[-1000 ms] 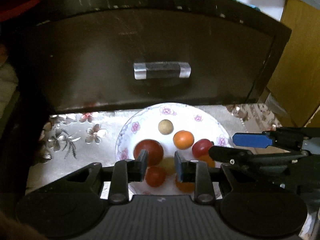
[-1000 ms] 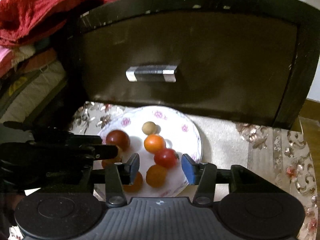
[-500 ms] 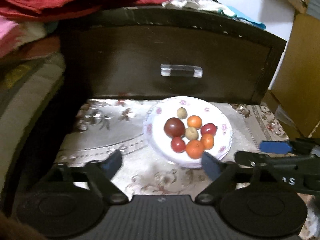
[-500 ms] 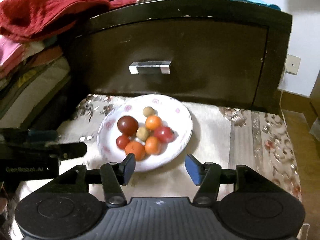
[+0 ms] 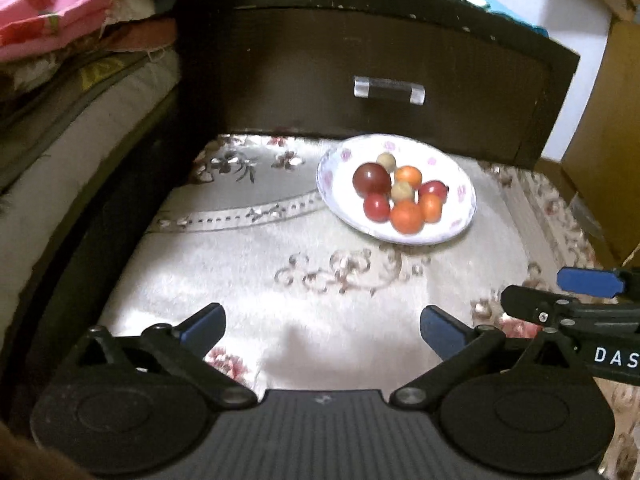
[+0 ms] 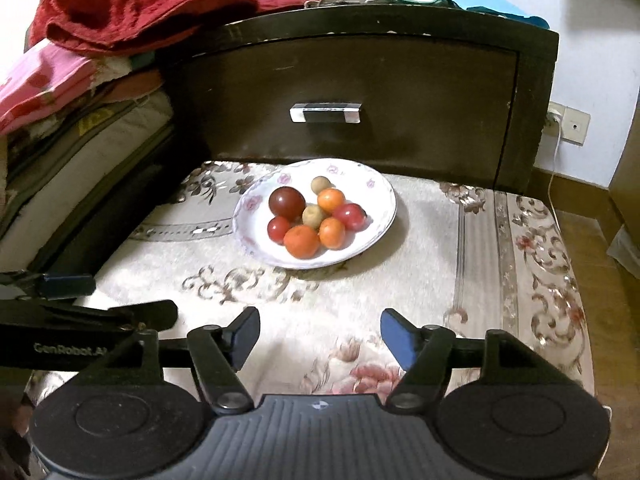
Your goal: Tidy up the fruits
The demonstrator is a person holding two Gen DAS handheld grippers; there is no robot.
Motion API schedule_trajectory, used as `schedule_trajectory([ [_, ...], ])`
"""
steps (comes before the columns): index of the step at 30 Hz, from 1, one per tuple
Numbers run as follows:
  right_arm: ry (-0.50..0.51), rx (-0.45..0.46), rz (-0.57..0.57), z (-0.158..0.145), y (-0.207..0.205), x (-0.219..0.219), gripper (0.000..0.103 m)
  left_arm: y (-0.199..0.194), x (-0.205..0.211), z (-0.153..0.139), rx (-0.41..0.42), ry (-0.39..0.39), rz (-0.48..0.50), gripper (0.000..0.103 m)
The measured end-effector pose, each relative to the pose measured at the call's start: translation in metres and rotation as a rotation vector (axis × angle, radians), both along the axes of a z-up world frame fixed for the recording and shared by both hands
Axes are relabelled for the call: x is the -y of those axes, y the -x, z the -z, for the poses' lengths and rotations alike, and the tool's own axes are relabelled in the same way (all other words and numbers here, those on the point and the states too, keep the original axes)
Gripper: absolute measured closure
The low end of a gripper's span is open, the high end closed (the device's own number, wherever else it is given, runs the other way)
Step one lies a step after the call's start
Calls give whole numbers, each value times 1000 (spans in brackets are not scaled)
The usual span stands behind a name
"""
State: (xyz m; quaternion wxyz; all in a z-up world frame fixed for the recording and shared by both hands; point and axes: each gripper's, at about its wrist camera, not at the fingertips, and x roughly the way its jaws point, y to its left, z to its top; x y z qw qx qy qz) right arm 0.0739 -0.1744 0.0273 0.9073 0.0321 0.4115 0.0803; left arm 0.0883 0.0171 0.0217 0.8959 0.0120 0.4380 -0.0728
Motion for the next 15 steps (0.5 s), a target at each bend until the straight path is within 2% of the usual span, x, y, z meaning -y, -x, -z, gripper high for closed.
schedule_trajectory([
  [3, 6, -11, -3, 2, 10, -1, 38, 8, 3, -1, -5, -31, -6, 0],
  [8, 13, -23, 6, 3, 21, 0, 38, 20, 2, -4, 6, -27, -7, 0],
  [15, 17, -36, 6, 4, 35, -3, 38, 35, 4, -8, 38, -59, -14, 0],
])
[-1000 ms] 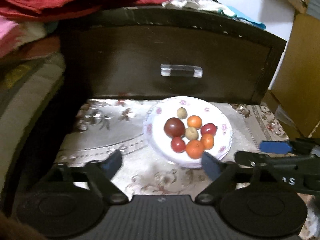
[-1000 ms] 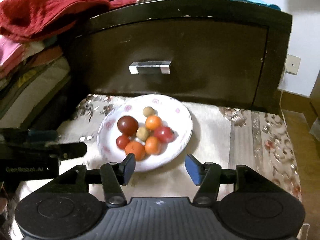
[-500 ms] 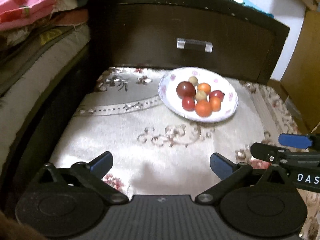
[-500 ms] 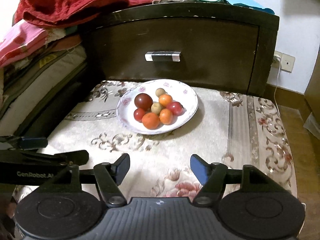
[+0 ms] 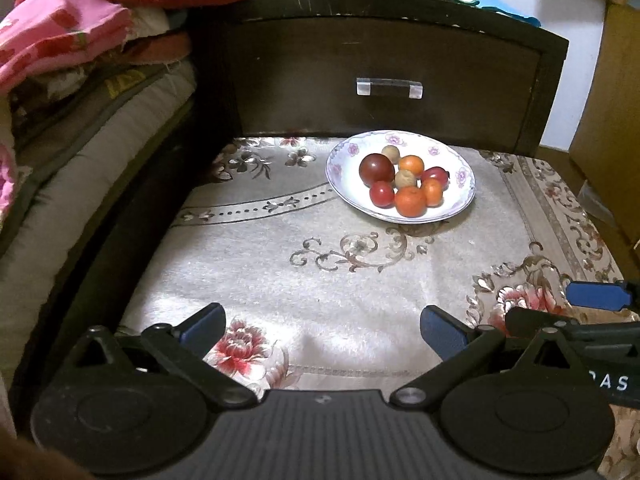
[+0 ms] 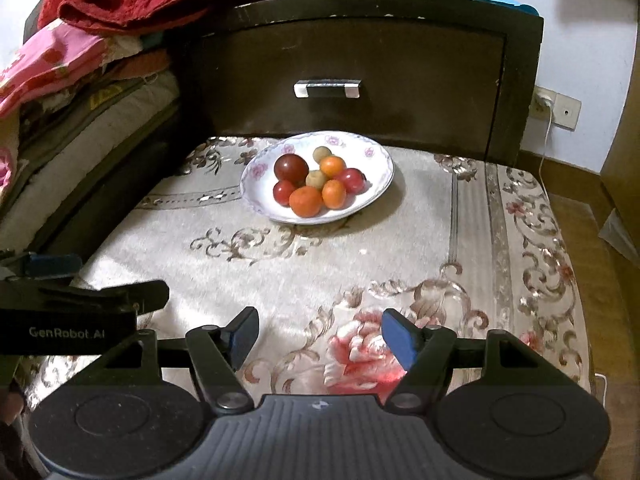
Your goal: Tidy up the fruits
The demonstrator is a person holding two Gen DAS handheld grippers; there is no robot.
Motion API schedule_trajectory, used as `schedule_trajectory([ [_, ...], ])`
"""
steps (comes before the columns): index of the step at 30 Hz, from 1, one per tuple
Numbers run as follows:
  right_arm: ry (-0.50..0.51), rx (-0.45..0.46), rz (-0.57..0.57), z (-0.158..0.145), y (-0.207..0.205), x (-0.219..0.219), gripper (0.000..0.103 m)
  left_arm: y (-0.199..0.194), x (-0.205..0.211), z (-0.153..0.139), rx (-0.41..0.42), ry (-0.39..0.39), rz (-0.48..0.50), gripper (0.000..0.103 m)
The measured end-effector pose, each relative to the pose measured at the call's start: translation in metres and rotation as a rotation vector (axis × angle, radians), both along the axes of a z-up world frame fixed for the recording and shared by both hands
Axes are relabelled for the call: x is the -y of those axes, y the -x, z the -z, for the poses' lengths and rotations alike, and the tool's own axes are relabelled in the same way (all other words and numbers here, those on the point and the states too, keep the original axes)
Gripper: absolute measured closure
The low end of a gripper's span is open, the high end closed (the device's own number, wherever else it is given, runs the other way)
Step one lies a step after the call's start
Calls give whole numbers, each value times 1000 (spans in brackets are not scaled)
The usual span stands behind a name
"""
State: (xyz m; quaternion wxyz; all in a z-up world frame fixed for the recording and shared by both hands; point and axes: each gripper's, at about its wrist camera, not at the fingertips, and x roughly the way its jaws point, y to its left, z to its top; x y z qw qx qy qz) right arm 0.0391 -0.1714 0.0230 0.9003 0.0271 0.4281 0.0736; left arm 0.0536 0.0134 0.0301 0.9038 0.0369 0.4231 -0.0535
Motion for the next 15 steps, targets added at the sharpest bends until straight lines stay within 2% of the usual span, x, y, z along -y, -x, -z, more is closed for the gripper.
schedule_trajectory([
  [15, 5, -32, 37, 5, 16, 1, 36, 11, 3, 7, -40, -7, 15, 0],
])
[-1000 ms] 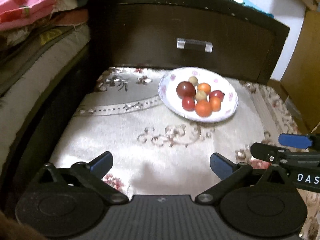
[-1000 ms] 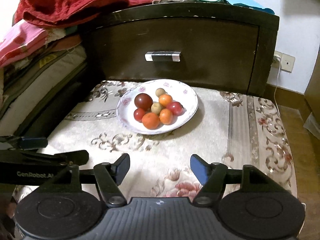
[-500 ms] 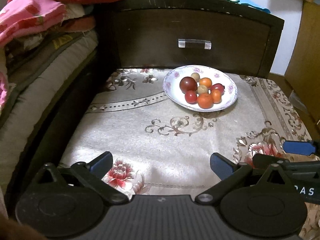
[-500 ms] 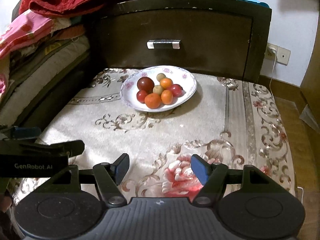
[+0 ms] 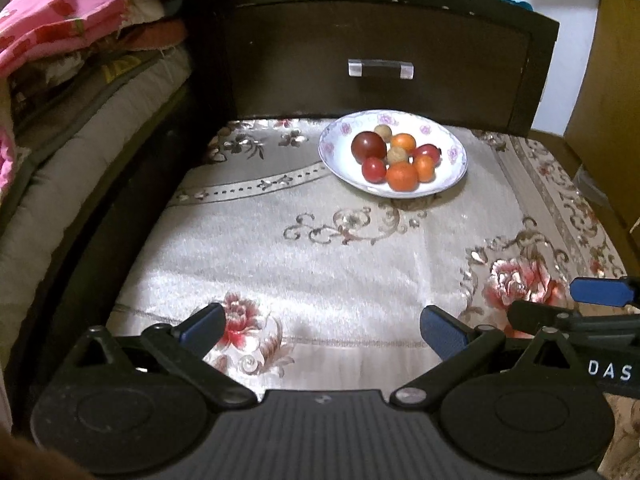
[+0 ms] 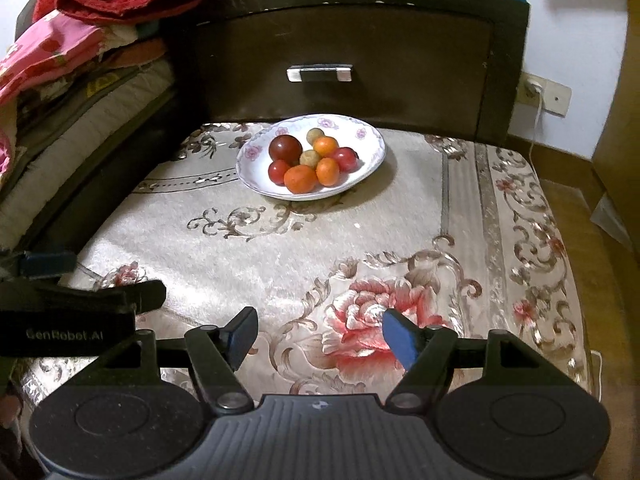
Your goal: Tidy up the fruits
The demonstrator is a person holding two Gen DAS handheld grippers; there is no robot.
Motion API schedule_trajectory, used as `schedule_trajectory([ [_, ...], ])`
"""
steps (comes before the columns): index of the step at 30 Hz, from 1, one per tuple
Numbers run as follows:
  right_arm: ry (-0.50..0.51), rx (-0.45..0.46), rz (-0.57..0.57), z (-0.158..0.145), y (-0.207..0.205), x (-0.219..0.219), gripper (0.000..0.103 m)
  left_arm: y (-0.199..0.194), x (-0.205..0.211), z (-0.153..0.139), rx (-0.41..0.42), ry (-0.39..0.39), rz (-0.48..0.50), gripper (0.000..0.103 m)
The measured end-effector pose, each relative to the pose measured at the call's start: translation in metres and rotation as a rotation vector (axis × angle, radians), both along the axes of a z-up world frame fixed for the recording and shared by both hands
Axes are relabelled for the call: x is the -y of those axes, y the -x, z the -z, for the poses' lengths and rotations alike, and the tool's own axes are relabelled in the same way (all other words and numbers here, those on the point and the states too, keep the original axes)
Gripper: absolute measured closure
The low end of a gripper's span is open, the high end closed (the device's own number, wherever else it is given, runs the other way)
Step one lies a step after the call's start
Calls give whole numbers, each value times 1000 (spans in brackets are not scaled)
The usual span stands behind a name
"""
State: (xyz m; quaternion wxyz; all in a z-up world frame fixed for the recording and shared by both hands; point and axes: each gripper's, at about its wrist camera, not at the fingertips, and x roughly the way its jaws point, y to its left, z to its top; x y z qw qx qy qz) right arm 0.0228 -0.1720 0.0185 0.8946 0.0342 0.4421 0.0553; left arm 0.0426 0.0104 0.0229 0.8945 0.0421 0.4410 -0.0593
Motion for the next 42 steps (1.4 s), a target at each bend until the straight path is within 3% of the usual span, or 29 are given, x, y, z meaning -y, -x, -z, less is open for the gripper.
schedule_trajectory([
  [25, 25, -73, 50, 13, 7, -4, 36, 4, 1, 16, -63, -12, 0, 0],
  [31, 54, -126, 96, 27, 11, -12, 37, 7, 3, 19, -52, -44, 8, 0],
  [35, 33, -160, 30, 34, 15, -23, 36, 11, 9, 16, -45, -52, 23, 0],
  [42, 85, -112, -39, 25, 24, -35, 30, 12, 17, 4, 24, -84, 25, 0],
])
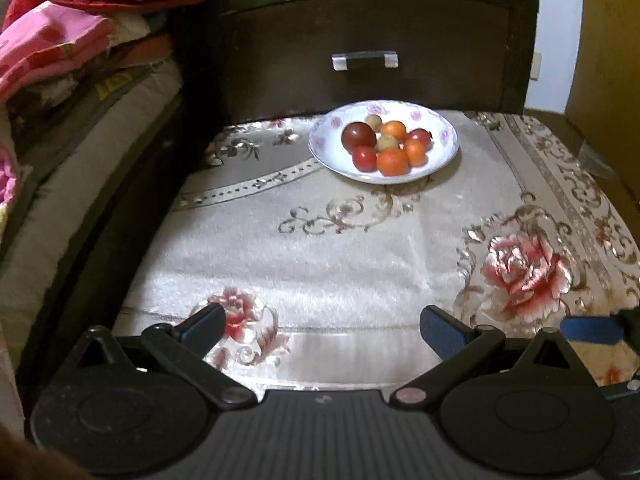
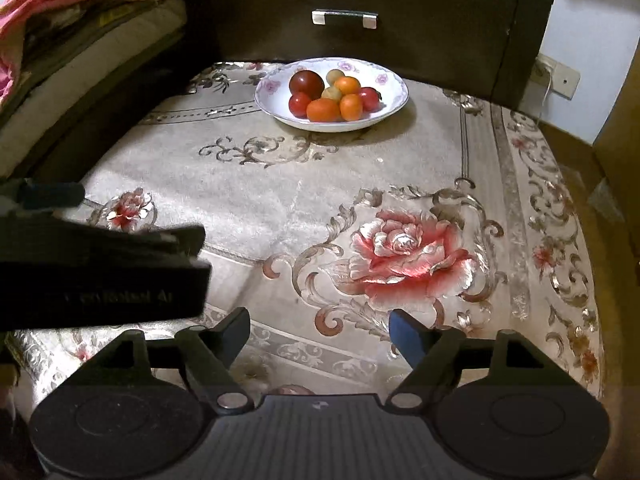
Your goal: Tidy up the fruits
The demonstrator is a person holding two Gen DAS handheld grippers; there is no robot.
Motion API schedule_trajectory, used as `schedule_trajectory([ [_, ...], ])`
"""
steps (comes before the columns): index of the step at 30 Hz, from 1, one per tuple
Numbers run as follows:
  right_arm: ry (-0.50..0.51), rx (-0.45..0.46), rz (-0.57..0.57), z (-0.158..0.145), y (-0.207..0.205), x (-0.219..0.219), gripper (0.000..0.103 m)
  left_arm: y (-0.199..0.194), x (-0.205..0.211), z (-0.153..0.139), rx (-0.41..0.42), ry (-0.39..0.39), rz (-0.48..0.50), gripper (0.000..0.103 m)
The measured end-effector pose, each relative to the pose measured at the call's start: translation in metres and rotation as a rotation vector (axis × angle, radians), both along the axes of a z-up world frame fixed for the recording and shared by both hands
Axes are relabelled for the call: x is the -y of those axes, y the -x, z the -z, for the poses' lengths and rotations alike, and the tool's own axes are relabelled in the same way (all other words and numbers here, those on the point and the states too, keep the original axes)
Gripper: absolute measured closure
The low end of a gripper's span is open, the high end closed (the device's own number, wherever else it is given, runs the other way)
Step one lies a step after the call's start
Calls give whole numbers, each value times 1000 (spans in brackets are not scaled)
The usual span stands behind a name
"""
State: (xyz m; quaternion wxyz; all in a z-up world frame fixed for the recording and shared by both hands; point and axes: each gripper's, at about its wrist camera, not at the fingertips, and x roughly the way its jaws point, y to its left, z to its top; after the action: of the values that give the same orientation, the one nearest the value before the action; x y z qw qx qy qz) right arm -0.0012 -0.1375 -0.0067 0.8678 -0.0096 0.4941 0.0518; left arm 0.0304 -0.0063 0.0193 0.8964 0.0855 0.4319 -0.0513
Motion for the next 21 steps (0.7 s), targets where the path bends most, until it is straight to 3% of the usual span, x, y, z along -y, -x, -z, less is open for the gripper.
schedule_trajectory([
  [11, -25, 21, 91, -1, -6, 16, 29, -3, -12, 11, -23, -6, -42, 0],
  [21, -24, 3, 100, 3, -9, 19, 29, -4, -12, 14, -20, -26, -46, 0],
])
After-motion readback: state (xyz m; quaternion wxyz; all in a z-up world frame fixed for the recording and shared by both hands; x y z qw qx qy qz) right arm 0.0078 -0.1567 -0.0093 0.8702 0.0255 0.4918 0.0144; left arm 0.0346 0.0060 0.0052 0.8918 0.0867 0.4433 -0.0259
